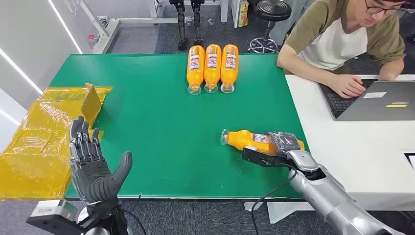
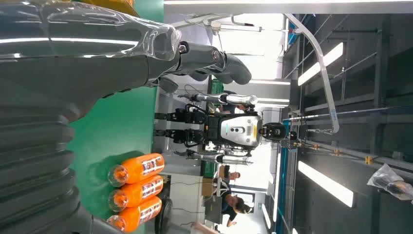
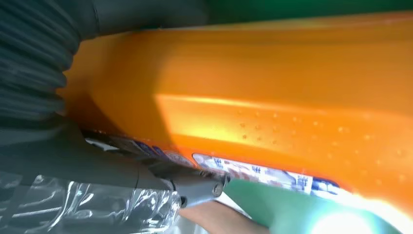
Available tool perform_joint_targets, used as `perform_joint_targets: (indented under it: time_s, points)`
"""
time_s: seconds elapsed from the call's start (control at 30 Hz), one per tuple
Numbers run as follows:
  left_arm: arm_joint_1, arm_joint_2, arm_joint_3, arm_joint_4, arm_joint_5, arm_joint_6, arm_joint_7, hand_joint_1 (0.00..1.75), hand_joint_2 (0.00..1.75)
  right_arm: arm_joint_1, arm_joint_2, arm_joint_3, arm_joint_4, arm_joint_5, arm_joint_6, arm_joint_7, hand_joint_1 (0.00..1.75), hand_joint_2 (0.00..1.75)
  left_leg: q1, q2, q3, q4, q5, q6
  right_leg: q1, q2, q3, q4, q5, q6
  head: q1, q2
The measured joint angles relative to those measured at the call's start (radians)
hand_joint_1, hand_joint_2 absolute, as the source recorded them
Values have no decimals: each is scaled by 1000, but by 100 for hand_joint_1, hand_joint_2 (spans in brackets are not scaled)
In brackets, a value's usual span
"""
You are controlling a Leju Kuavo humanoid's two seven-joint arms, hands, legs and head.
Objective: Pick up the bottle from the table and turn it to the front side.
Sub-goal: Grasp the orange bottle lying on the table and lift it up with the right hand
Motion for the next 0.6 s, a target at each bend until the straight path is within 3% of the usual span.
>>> perform_joint_targets:
  time_s: [0.07,0.13,0.27,0.43,0.5,0.6]
  points:
    - [2,0,0,0,-1,0,-1,0,175,15,15,-12,-11,-10,-67,-23,175,175,0,0,-1,0,0,0,0,0,-1,0,0,0,0,0]
    - [6,0,0,-1,-3,-2,-4,0,175,54,52,-48,-44,-40,-228,-89,175,175,0,0,-1,0,0,0,0,0,-2,1,0,-1,0,0]
    - [8,-5,0,-1,-6,-16,-14,0,175,149,133,-136,-154,-176,-487,-294,168,175,0,-1,-2,-1,0,-1,0,0,-4,1,-2,-2,0,0]
    - [-4,-10,-1,10,1,-47,-30,0,175,271,210,-194,-294,-403,-622,-565,171,175,1,-3,-3,-1,-1,-2,0,-2,-4,1,-5,-2,0,0]
    - [-15,-11,-5,23,7,-72,-28,0,175,317,241,-198,-335,-435,-660,-619,174,175,1,-2,-3,-1,-2,-3,0,-1,-5,1,-5,-2,0,0]
    - [-32,-10,-20,43,28,-142,-9,0,175,371,288,-196,-378,-456,-673,-635,171,175,1,-1,-3,-1,-3,-4,0,0,-5,1,-5,-2,0,0]
